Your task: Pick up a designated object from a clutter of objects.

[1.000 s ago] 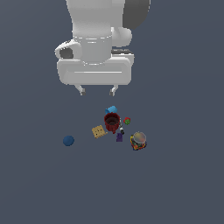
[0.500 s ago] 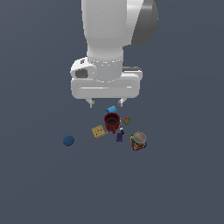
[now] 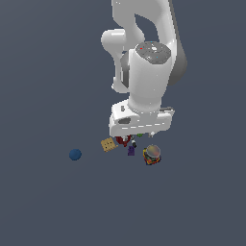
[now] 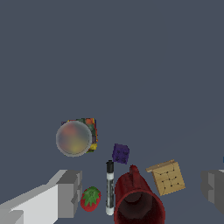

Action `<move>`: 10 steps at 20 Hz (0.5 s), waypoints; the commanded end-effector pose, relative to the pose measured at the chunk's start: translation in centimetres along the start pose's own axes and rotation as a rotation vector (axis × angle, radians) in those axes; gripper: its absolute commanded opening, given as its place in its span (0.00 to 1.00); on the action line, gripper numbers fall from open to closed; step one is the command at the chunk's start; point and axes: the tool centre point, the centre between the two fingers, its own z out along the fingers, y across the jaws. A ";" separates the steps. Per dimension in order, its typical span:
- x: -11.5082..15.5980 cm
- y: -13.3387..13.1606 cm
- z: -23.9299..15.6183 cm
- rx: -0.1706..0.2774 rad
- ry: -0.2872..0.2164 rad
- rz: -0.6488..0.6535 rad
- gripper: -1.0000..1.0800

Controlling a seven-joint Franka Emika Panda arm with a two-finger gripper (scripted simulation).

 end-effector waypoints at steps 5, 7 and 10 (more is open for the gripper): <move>0.4 -5.0 6.3 0.014 -0.028 -0.069 0.96; 0.3 -6.2 7.7 0.018 -0.034 -0.084 0.96; 0.2 -7.5 9.3 0.023 -0.042 -0.101 0.96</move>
